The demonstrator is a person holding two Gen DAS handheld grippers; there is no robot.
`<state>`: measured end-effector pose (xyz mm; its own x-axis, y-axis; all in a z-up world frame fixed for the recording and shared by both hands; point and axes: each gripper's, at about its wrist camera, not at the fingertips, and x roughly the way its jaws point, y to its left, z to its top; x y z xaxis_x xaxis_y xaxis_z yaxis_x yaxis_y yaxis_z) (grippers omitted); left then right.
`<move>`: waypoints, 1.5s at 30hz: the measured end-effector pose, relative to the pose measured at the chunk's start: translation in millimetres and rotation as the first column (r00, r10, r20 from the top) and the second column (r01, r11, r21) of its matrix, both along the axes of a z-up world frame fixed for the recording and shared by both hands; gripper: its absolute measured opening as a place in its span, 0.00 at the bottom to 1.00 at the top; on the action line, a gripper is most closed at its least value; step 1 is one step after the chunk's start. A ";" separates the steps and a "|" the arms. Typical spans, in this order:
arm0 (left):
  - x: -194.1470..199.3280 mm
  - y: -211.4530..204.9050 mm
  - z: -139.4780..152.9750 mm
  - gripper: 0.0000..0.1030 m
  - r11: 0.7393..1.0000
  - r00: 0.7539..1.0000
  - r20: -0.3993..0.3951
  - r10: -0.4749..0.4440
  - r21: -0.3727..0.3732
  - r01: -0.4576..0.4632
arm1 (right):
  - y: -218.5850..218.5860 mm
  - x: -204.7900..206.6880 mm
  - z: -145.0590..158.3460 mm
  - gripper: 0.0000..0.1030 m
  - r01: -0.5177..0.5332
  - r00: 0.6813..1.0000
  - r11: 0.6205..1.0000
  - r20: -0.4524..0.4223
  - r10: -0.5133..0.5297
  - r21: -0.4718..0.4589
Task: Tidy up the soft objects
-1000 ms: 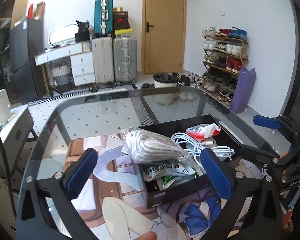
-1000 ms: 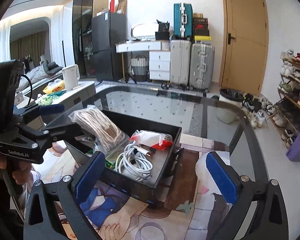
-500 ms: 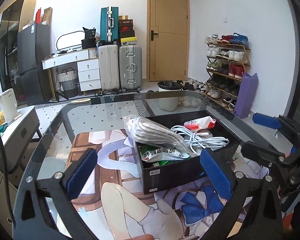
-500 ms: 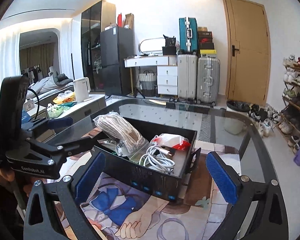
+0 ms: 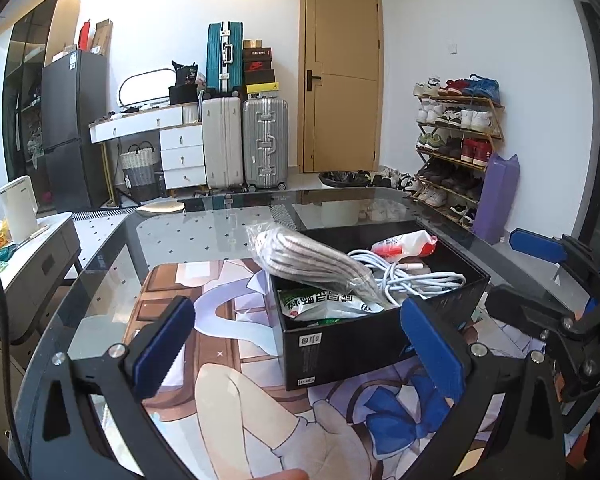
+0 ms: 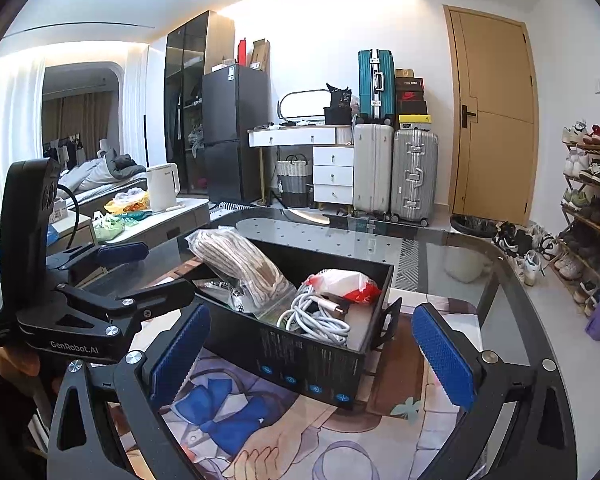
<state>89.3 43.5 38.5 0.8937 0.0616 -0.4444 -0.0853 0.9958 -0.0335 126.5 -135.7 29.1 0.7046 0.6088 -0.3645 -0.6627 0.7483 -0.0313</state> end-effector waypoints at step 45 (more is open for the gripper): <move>-2.1 -3.0 0.1 1.00 1.000 1.000 0.007 -0.007 0.005 0.007 | -9.2 -7.8 3.9 1.00 0.002 0.999 0.999 0.037 -0.003 0.046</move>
<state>87.2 40.5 38.6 0.8972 0.0572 -0.4380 -0.0779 0.9965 -0.0294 118.7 -144.8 33.1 0.7186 0.6226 -0.3098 -0.6598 0.7512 -0.0207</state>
